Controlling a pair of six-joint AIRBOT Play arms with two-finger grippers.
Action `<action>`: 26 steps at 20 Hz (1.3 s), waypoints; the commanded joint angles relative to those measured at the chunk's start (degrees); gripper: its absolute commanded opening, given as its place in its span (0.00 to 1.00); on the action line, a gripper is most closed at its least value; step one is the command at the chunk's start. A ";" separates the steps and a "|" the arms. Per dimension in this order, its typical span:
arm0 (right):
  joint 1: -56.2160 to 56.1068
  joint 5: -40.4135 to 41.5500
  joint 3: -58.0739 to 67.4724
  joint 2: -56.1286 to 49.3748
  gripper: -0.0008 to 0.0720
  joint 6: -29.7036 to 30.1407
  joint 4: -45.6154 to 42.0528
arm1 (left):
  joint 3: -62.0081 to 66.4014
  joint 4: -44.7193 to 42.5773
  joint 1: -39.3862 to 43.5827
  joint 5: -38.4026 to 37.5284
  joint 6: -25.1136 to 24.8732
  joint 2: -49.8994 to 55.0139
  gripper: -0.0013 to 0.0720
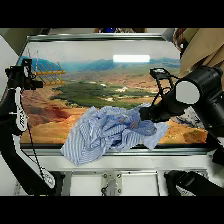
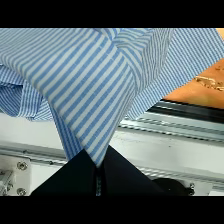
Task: Fold the clothes and pants, and hang the long-sleeved shirts on hangers.
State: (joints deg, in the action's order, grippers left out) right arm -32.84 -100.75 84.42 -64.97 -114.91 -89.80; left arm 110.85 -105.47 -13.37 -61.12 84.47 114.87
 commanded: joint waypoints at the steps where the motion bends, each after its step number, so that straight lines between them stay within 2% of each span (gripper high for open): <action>1: -0.04 -0.02 -0.02 -0.07 0.04 0.00 0.02 | 0.07 -1.46 2.05 -0.24 -0.04 -4.37 0.04; 8: -0.04 0.00 -0.02 -0.07 0.04 0.00 0.00 | 0.07 -1.44 6.34 -0.85 -0.28 -11.67 0.04; 10: -0.04 0.00 -0.02 -0.07 0.04 0.00 0.02 | 0.07 -0.94 7.78 -2.54 -1.99 -13.53 0.04; 12: -0.04 0.00 -0.02 -0.07 0.04 0.00 0.00 | 0.07 2.19 9.09 -6.08 -6.56 -15.28 0.04; 15: -0.04 0.00 -0.02 -0.07 0.04 0.00 0.02 | 0.07 14.32 9.97 -15.65 -19.76 -18.14 0.04; 16: -0.04 0.00 -0.02 -0.09 0.04 0.00 0.02 | 0.07 19.87 9.97 -19.80 -24.52 -19.17 0.04; 18: -0.04 0.00 -0.02 -0.28 0.04 0.00 0.00 | 0.07 38.86 9.07 -33.64 -37.16 -22.51 0.04; 19: -0.04 -0.02 -0.02 -0.31 0.04 0.00 0.02 | 0.07 45.40 8.74 -39.54 -39.71 -23.89 0.04; 20: -0.04 0.00 -0.02 -0.31 0.04 0.00 0.02 | 0.07 46.14 8.74 -42.88 -39.65 -24.57 0.04; 22: -0.04 0.00 -0.02 -0.31 0.04 0.00 0.02 | -1.09 43.89 8.74 -43.87 -37.46 -26.36 0.04; 24: -0.04 -0.02 -0.02 -0.31 0.04 0.00 0.02 | -2.82 42.36 8.74 -43.45 -37.35 -28.39 0.04; 25: -0.04 0.00 -0.02 -0.33 0.04 0.00 0.02 | -3.54 42.53 8.74 -42.99 -38.66 -29.18 0.04; 26: -0.04 0.00 -0.02 -0.35 0.04 0.00 0.00 | -4.55 42.58 8.74 -43.60 -42.93 -29.88 0.04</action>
State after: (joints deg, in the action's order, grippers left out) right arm -32.84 -100.75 84.42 -65.28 -114.89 -89.80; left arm 108.25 -64.38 -4.58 -101.97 46.94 87.26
